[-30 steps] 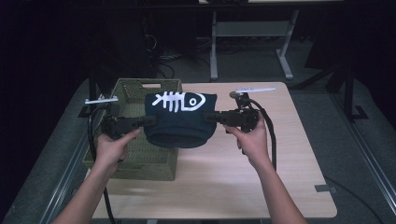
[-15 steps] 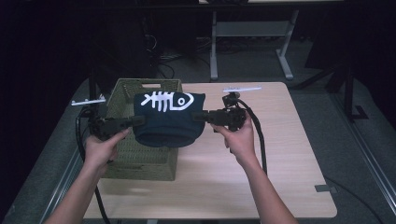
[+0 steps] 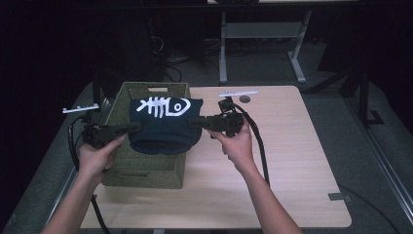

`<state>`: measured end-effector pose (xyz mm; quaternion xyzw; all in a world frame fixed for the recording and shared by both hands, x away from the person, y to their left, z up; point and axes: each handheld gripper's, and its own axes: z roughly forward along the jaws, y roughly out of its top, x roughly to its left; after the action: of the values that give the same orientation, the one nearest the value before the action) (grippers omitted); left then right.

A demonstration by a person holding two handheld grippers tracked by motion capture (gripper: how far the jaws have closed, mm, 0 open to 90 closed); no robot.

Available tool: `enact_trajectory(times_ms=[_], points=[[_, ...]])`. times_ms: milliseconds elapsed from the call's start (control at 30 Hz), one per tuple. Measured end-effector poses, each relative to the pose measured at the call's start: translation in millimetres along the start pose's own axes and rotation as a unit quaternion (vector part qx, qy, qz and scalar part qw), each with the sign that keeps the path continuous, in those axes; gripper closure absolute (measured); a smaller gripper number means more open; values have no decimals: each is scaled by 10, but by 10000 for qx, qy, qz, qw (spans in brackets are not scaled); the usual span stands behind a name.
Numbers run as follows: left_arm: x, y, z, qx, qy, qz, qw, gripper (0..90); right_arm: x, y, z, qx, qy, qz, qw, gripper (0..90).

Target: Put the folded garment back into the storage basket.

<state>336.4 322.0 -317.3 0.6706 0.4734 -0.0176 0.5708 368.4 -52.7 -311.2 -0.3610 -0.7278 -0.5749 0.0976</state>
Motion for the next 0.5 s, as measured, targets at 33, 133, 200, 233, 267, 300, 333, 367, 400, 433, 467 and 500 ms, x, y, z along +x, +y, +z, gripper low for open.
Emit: enact_trajectory(times_ms=[33, 133, 200, 233, 267, 300, 333, 367, 400, 433, 467, 500], points=[[8, -2, -12, -1, 13, -9, 10000, 689, -2, 0, 15, 1, 8, -17, 10000, 724], [35, -3, -49, -27, 42, -28, 10000, 690, 10, 5, 72, 17, 10, 12, 10000, 724], [44, -4, -67, -52, 67, -66, 9999, 690, 9, 10, 99, 30, 21, 3, 10000, 724], [56, -2, -83, -49, 82, -56, 9999, 690, 11, 12, 112, 23, 29, 12, 10000, 724], [64, -2, -93, -58, 87, -39, 9999, 689, 10, 13, 129, 31, 38, 5, 10000, 723], [65, -5, -99, -69, 101, -70, 9999, 690, 10, 15, 144, 29, 45, -3, 10000, 723], [74, -6, -105, -70, 108, -55, 9999, 690, 9, 17, 158, 32, 45, -17, 10000, 723], [84, -8, -110, -79, 110, -62, 9999, 690, 11, 20, 169, 40, 45, -10, 10000, 724], [89, -9, -114, -67, 119, -84, 9999, 689, 10, 22, 181, 38, 52, -8, 10000, 723], [100, -10, -116, -77, 129, -76, 9999, 689, 7, 23, 189, 40, 53, -5, 10000, 724], [106, -10, -120, -70, 139, -95, 9998, 690, 5, 25, 203, 62, 46, -5, 10000, 723], [115, -9, -128, -67, 142, -92, 9998, 689, 5, 27, 217, 69, 41, 5, 10000, 724]])
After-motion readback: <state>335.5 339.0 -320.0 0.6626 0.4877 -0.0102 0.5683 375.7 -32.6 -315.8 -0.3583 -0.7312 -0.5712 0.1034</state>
